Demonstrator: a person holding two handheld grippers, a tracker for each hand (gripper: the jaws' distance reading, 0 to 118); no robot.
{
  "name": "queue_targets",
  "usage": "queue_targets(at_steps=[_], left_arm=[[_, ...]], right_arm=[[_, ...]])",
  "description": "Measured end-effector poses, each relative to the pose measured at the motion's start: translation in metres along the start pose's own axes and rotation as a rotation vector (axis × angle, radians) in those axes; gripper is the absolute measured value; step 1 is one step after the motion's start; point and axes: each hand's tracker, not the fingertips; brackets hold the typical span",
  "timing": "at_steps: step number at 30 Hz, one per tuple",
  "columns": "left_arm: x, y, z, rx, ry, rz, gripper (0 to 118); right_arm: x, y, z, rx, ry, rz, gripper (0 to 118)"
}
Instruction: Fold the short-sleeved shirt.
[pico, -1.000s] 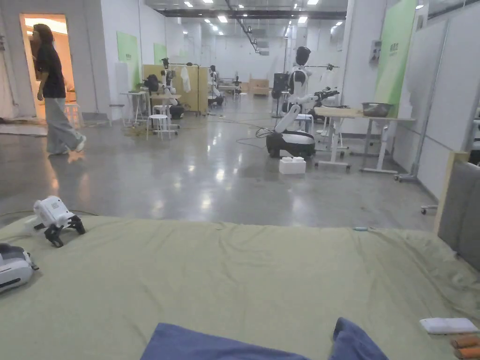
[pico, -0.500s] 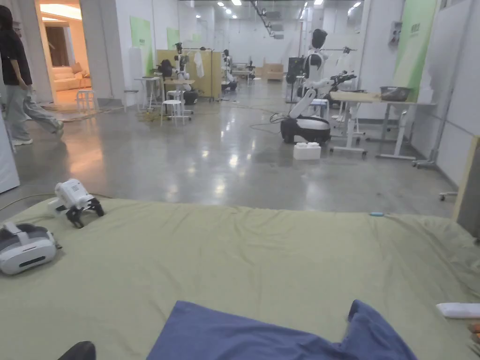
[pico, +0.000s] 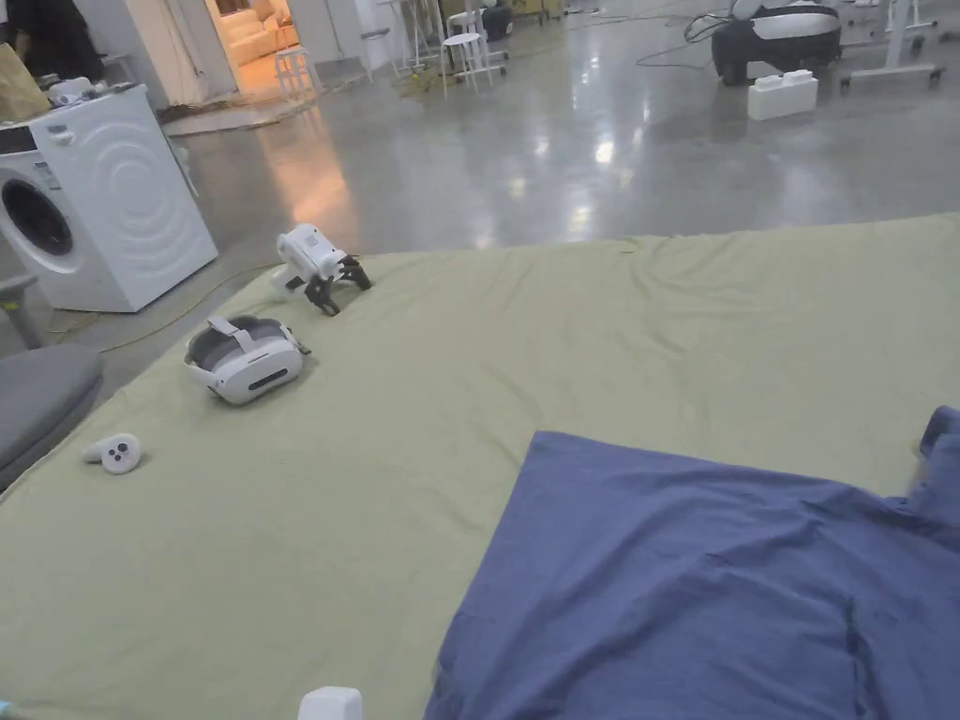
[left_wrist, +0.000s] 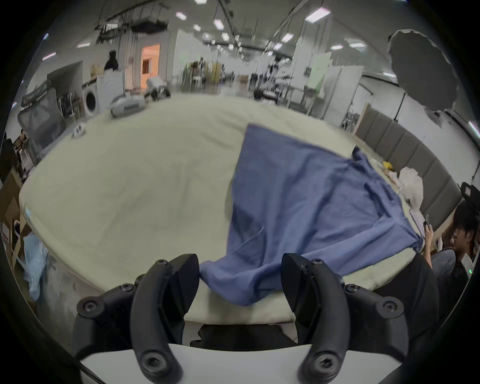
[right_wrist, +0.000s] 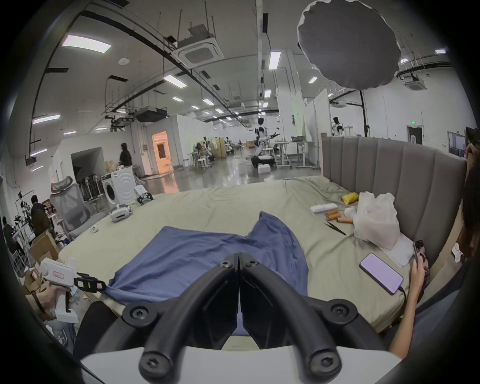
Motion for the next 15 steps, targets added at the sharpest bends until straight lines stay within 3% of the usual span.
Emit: queue_targets(at_steps=[1, 2, 3, 4, 6, 8, 9, 11, 12, 15], left_arm=[[0.001, 0.000, -0.003, -0.012, -0.013, 0.010, 67], [0.001, 0.002, -0.007, -0.028, -0.028, 0.015, 57], [0.002, 0.005, -0.011, -0.069, -0.036, 0.010, 35], [0.004, 0.008, -0.014, -0.070, -0.036, -0.007, 21], [0.015, 0.011, -0.016, -0.095, -0.060, -0.080, 10], [0.027, 0.015, -0.025, -0.156, -0.014, -0.178, 9], [0.031, 0.015, -0.028, -0.187, -0.002, -0.200, 9], [0.033, 0.020, -0.034, -0.203, 0.002, -0.207, 9], [0.033, 0.023, -0.036, -0.204, 0.017, -0.213, 9], [0.031, 0.025, -0.035, -0.214, 0.011, -0.206, 9]], right_arm=[[0.003, -0.002, 0.000, -0.004, -0.007, -0.008, 0], [0.006, -0.003, 0.001, -0.009, -0.012, -0.018, 0], [0.008, -0.005, 0.001, -0.018, -0.020, -0.026, 0], [0.011, -0.007, 0.001, -0.023, -0.037, -0.027, 0], [0.018, -0.010, -0.001, -0.047, -0.075, -0.026, 0], [0.029, -0.016, -0.006, -0.084, -0.142, -0.031, 0], [0.037, -0.021, -0.012, -0.108, -0.165, -0.047, 15], [0.057, -0.037, -0.032, -0.207, -0.175, -0.072, 66], [0.068, -0.046, -0.045, -0.259, -0.181, -0.083, 76], [0.094, -0.075, -0.088, -0.423, -0.109, -0.086, 75]])
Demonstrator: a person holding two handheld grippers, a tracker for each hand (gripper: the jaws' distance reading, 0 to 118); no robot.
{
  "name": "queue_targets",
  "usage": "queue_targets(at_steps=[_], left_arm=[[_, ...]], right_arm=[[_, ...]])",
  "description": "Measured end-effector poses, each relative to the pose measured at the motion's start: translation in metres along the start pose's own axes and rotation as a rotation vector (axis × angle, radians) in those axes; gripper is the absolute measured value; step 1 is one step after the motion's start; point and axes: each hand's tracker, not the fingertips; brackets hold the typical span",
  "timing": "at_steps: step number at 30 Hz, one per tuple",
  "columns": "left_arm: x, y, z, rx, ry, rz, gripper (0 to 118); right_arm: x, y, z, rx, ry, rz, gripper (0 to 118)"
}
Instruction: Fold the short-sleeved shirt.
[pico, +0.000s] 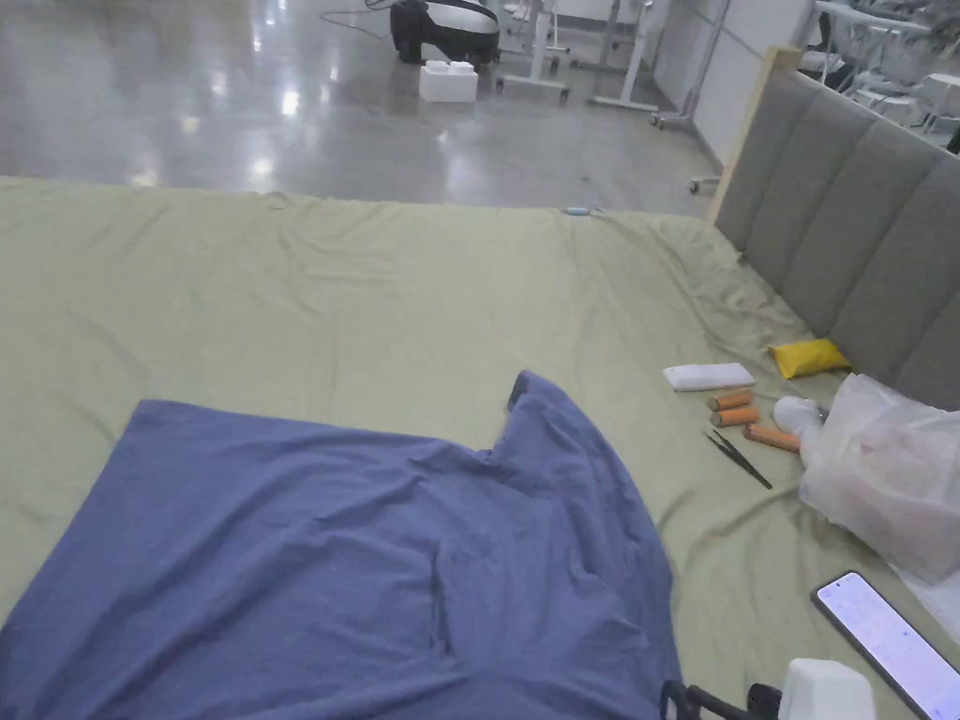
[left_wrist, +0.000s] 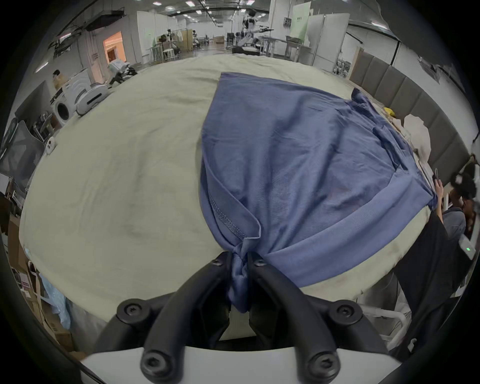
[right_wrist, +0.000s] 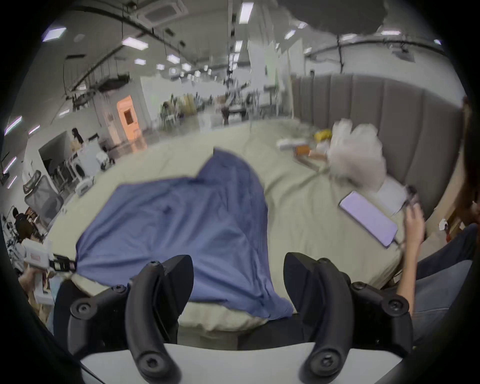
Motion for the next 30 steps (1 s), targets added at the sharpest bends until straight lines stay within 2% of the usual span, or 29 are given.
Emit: queue_targets(at_steps=[5, 7, 8, 10, 11, 13, 15, 17, 19, 22, 25, 28, 29, 30], left_arm=[[0.000, -0.003, 0.001, 0.002, -0.022, 0.048, 9], [0.001, -0.003, 0.001, 0.002, -0.017, 0.046, 9], [0.002, -0.003, 0.001, 0.001, -0.015, 0.044, 9], [0.005, -0.003, 0.003, -0.004, -0.022, 0.048, 9], [0.006, -0.002, 0.005, -0.004, -0.017, 0.047, 9], [0.008, 0.003, 0.013, -0.004, -0.010, 0.043, 8], [0.003, 0.016, 0.023, 0.045, -0.060, 0.078, 7], [0.000, 0.037, 0.031, 0.115, -0.071, 0.118, 7], [-0.008, 0.076, 0.037, 0.188, -0.083, 0.126, 7], [0.004, 0.139, 0.031, 0.227, -0.073, 0.112, 7], [0.008, 0.194, 0.001, 0.202, -0.055, 0.112, 7], [-0.010, 0.230, -0.062, 0.151, -0.054, 0.149, 7], [-0.008, 0.238, -0.076, 0.123, -0.042, 0.156, 10], [-0.006, 0.244, -0.088, 0.122, -0.037, 0.159, 26]], right_arm=[[0.010, -0.013, -0.063, -0.246, -0.084, 0.067, 75], [0.019, -0.009, -0.067, -0.283, -0.010, -0.031, 68], [0.018, -0.007, -0.063, -0.257, -0.017, -0.016, 59], [0.017, -0.004, -0.055, -0.216, 0.000, 0.003, 10], [0.018, -0.004, -0.052, -0.195, 0.030, -0.016, 4], [0.016, -0.001, -0.044, -0.196, 0.023, -0.019, 4], [0.019, 0.007, -0.037, -0.123, 0.037, -0.036, 3], [0.018, 0.017, -0.033, -0.083, 0.064, -0.085, 3], [0.021, 0.034, -0.037, -0.048, 0.077, -0.125, 3], [0.022, 0.063, -0.059, -0.018, 0.048, -0.143, 3], [0.026, 0.088, -0.096, -0.030, 0.024, -0.181, 3], [0.028, 0.100, -0.134, -0.092, -0.009, -0.207, 3], [0.027, 0.100, -0.144, -0.104, -0.016, -0.211, 3], [0.026, 0.099, -0.150, -0.102, -0.019, -0.212, 4]])
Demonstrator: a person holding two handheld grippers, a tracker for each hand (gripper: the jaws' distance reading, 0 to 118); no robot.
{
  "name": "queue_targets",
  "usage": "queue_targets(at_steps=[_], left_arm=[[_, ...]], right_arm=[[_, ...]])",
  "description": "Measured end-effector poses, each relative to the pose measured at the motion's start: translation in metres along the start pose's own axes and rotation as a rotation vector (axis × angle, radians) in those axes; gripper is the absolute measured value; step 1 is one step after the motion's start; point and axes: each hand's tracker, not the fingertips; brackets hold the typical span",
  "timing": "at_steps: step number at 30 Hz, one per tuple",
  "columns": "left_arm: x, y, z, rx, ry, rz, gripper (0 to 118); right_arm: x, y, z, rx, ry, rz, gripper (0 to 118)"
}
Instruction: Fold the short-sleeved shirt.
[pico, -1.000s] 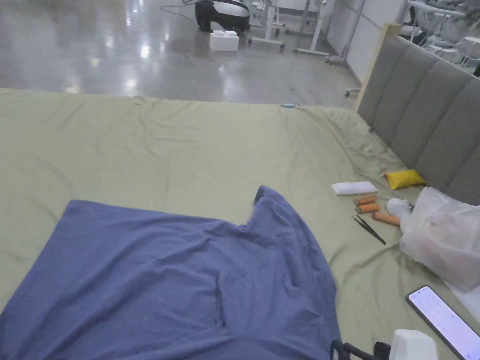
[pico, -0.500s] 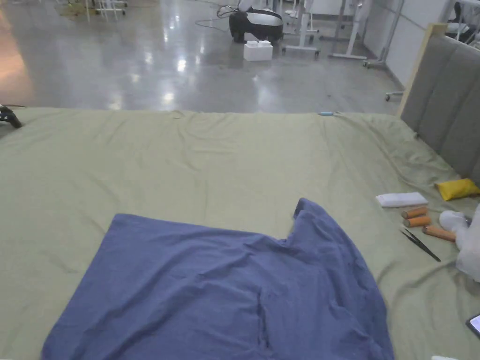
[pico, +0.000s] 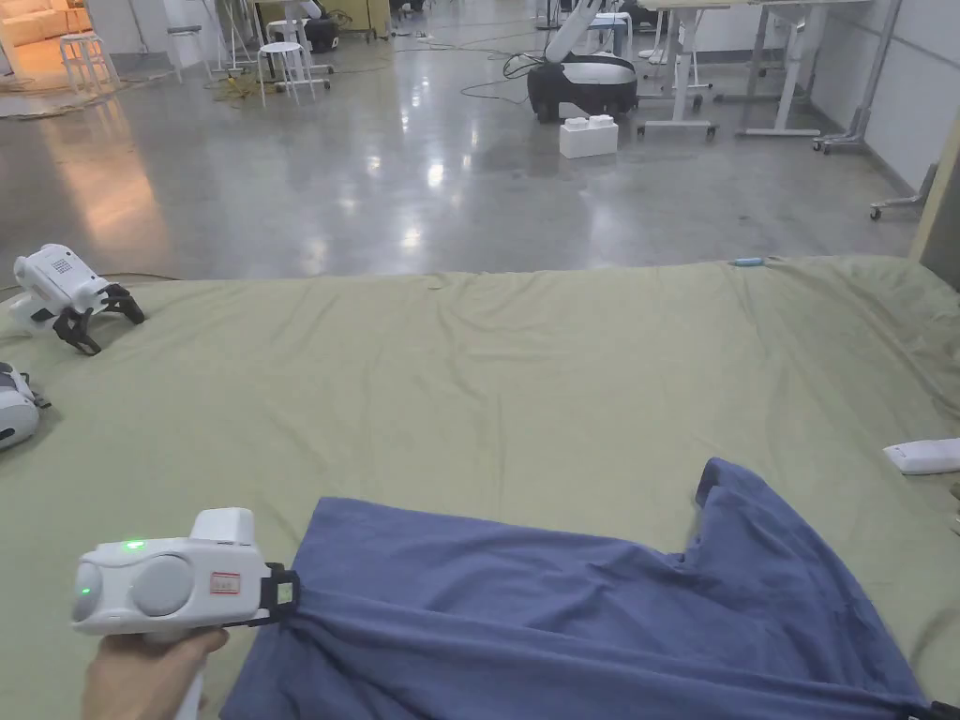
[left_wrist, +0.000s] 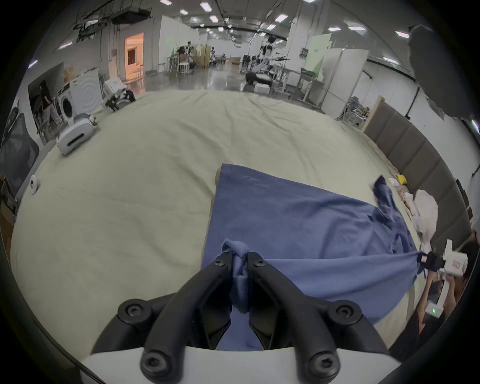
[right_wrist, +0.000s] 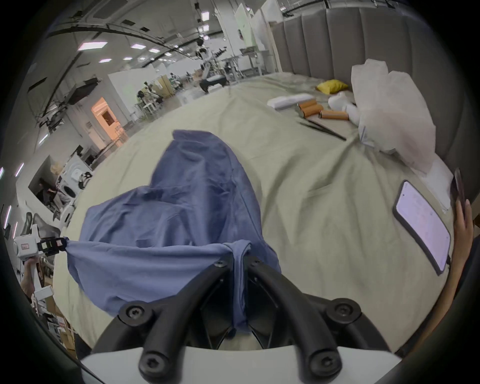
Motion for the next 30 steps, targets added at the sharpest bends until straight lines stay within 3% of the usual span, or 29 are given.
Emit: queue_targets(at_steps=[1, 2, 3, 4, 5, 6, 11, 13, 17, 20, 23, 24, 25, 26, 30], left_arm=[[0.000, 0.001, -0.009, 0.004, 0.013, 0.000, 47], [0.000, 0.002, -0.015, -0.004, 0.032, 0.011, 71], [0.000, 0.003, -0.018, -0.025, 0.067, 0.030, 82], [0.005, -0.005, -0.010, -0.012, 0.084, 0.043, 85], [0.006, -0.006, 0.000, 0.041, 0.078, 0.031, 85], [0.009, -0.008, 0.021, 0.120, 0.048, 0.000, 89], [0.042, -0.046, 0.169, 0.538, -0.005, -0.174, 89], [0.065, -0.075, 0.231, 0.670, 0.033, -0.244, 89], [0.104, -0.123, 0.312, 0.798, 0.103, -0.295, 89], [0.125, -0.155, 0.354, 0.871, 0.084, -0.276, 77], [0.140, -0.181, 0.379, 0.899, 0.077, -0.296, 29], [0.142, -0.185, 0.384, 0.918, 0.076, -0.307, 6], [0.145, -0.190, 0.388, 0.935, 0.083, -0.301, 0], [0.146, -0.195, 0.392, 0.940, 0.118, -0.278, 0], [0.135, -0.193, 0.396, 0.880, 0.035, -0.205, 0]], right_arm=[[-0.001, -0.002, -0.005, -0.003, -0.007, -0.002, 8], [-0.001, -0.004, -0.008, -0.011, -0.021, -0.007, 23], [-0.001, -0.006, -0.008, -0.010, -0.028, -0.009, 39], [0.001, -0.008, -0.004, -0.001, -0.031, -0.009, 48], [0.002, -0.008, 0.001, 0.005, -0.034, -0.008, 48], [0.004, -0.010, 0.010, 0.019, -0.029, -0.004, 76], [-0.017, -0.019, 0.109, 0.332, 0.068, 0.072, 79], [-0.032, -0.028, 0.155, 0.436, 0.154, 0.116, 79], [-0.067, -0.050, 0.228, 0.581, 0.183, 0.230, 79], [-0.089, -0.066, 0.268, 0.665, 0.190, 0.271, 74], [-0.103, -0.079, 0.295, 0.708, 0.219, 0.309, 40], [-0.106, -0.083, 0.301, 0.709, 0.240, 0.318, 19], [-0.108, -0.085, 0.305, 0.713, 0.265, 0.314, 3], [-0.110, -0.086, 0.307, 0.708, 0.277, 0.317, 0], [-0.120, -0.091, 0.312, 0.728, 0.255, 0.362, 0]])
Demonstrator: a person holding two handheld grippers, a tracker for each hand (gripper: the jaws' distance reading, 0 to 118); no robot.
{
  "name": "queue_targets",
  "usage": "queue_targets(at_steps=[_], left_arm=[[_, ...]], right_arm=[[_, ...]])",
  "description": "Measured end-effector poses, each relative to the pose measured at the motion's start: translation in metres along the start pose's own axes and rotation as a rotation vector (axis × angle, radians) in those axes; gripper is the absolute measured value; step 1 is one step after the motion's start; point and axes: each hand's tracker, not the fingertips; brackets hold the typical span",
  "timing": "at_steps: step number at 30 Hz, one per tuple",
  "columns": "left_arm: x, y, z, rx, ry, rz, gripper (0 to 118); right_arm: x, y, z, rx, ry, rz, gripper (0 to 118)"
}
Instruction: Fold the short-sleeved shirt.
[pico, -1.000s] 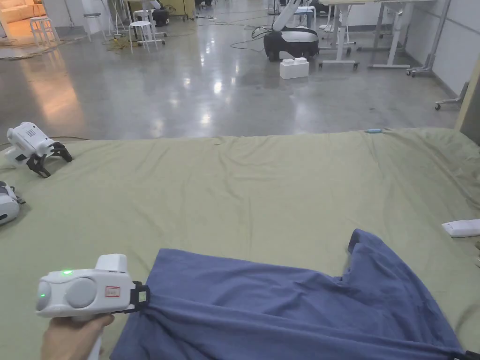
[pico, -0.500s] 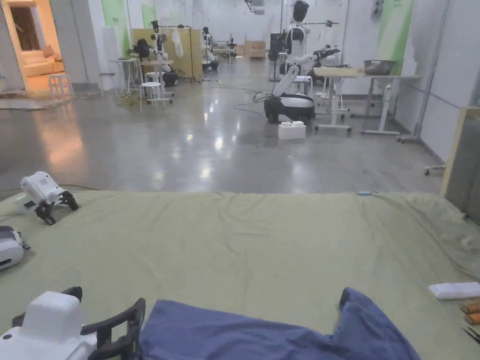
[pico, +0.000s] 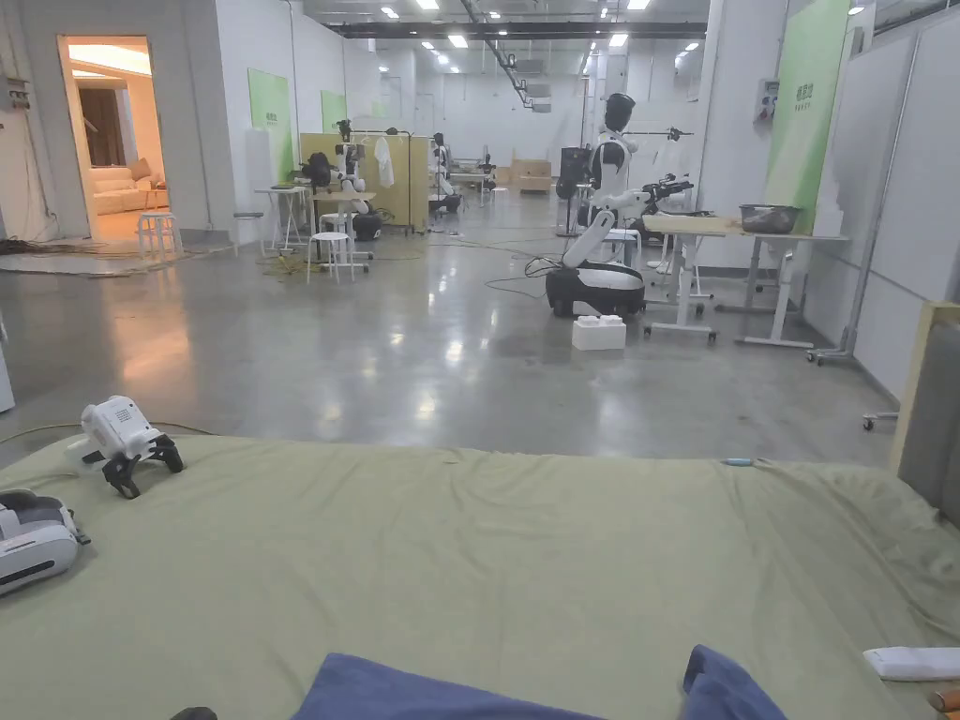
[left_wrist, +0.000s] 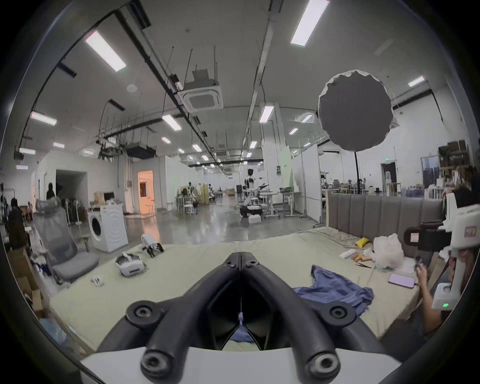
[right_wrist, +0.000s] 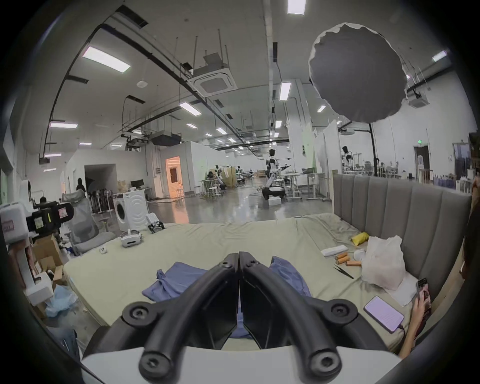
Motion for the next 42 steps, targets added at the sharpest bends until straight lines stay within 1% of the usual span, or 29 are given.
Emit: queue_targets(at_steps=[3, 5, 6, 7, 8, 9, 10, 11, 13, 16, 18, 20, 23, 24, 25, 26, 27, 28, 29, 30, 31, 33, 34, 35, 36, 37, 38, 39, 42], left_arm=[[-0.015, -0.008, -0.015, -0.019, 0.002, 0.003, 0], [-0.026, -0.019, -0.042, -0.162, 0.003, 0.017, 0], [-0.032, -0.026, -0.063, -0.253, -0.044, 0.043, 2], [-0.044, -0.048, -0.086, -0.303, -0.090, 0.070, 12], [-0.054, -0.069, -0.108, -0.343, -0.106, 0.113, 29], [-0.065, -0.094, -0.135, -0.433, -0.105, 0.174, 60], [-0.077, -0.119, -0.163, -0.519, -0.113, 0.220, 76], [-0.086, -0.146, -0.189, -0.580, -0.104, 0.240, 80], [-0.099, -0.195, -0.235, -0.675, -0.013, 0.208, 78], [-0.113, -0.252, -0.286, -0.787, 0.003, 0.172, 76], [-0.117, -0.271, -0.304, -0.818, 0.052, 0.182, 75], [-0.119, -0.283, -0.318, -0.844, 0.032, 0.253, 70], [-0.107, -0.281, -0.315, -0.832, 0.056, 0.137, 54], [-0.103, -0.279, -0.315, -0.839, 0.052, 0.079, 39], [-0.102, -0.275, -0.312, -0.835, 0.044, 0.054, 29], [-0.102, -0.274, -0.310, -0.840, 0.041, 0.063, 24], [-0.102, -0.273, -0.311, -0.844, 0.043, 0.068, 20], [-0.099, -0.272, -0.311, -0.849, 0.037, 0.061, 15], [-0.096, -0.270, -0.312, -0.839, 0.049, 0.032, 9], [-0.093, -0.265, -0.312, -0.841, 0.044, 0.028, 7], [-0.089, -0.264, -0.312, -0.841, 0.043, 0.023, 6], [-0.086, -0.265, -0.311, -0.847, 0.049, 0.018, 4], [-0.087, -0.265, -0.310, -0.843, 0.051, 0.022, 4], [-0.087, -0.264, -0.309, -0.843, 0.046, 0.024, 4], [-0.087, -0.262, -0.306, -0.842, 0.046, 0.026, 4], [-0.088, -0.258, -0.301, -0.838, 0.046, 0.033, 3], [-0.092, -0.251, -0.298, -0.839, 0.055, 0.050, 3], [-0.095, -0.246, -0.288, -0.830, 0.070, 0.071, 2], [-0.105, -0.231, -0.257, -0.794, 0.087, 0.111, 2]], right_arm=[[0.001, 0.001, -0.004, 0.001, 0.009, -0.023, 0], [0.005, -0.001, -0.011, -0.005, 0.010, -0.041, 0], [0.005, -0.003, -0.014, -0.010, 0.007, -0.047, 0], [0.007, -0.006, -0.018, -0.023, 0.002, -0.057, 0], [0.013, -0.013, -0.021, -0.044, 0.007, -0.072, 0], [0.016, -0.018, -0.024, -0.059, 0.008, -0.087, 0], [0.018, -0.022, -0.028, -0.086, 0.008, -0.105, 0], [0.022, -0.028, -0.030, -0.115, 0.008, -0.118, 0], [0.027, -0.037, -0.034, -0.166, -0.018, -0.143, 0], [0.041, -0.052, -0.037, -0.238, -0.053, -0.181, 0], [0.050, -0.059, -0.039, -0.279, -0.093, -0.179, 0], [0.058, -0.067, -0.040, -0.310, -0.142, -0.171, 0], [0.070, -0.085, -0.052, -0.360, -0.176, -0.196, 0], [0.075, -0.097, -0.060, -0.385, -0.190, -0.222, 1], [0.083, -0.110, -0.072, -0.408, -0.210, -0.249, 16], [0.091, -0.125, -0.088, -0.442, -0.235, -0.257, 44], [0.101, -0.142, -0.107, -0.493, -0.254, -0.266, 78], [0.108, -0.159, -0.128, -0.546, -0.292, -0.278, 82], [0.116, -0.176, -0.147, -0.586, -0.312, -0.301, 79], [0.124, -0.192, -0.163, -0.586, -0.334, -0.328, 79], [0.132, -0.207, -0.181, -0.633, -0.361, -0.331, 78], [0.142, -0.235, -0.207, -0.733, -0.419, -0.307, 76], [0.141, -0.242, -0.213, -0.753, -0.389, -0.288, 76], [0.133, -0.235, -0.209, -0.696, -0.392, -0.221, 76], [0.128, -0.229, -0.206, -0.686, -0.385, -0.175, 69], [0.123, -0.222, -0.205, -0.701, -0.363, -0.144, 49], [0.120, -0.216, -0.203, -0.695, -0.368, -0.140, 18], [0.117, -0.212, -0.202, -0.678, -0.384, -0.135, 4], [0.112, -0.192, -0.190, -0.684, -0.392, -0.127, 4]])
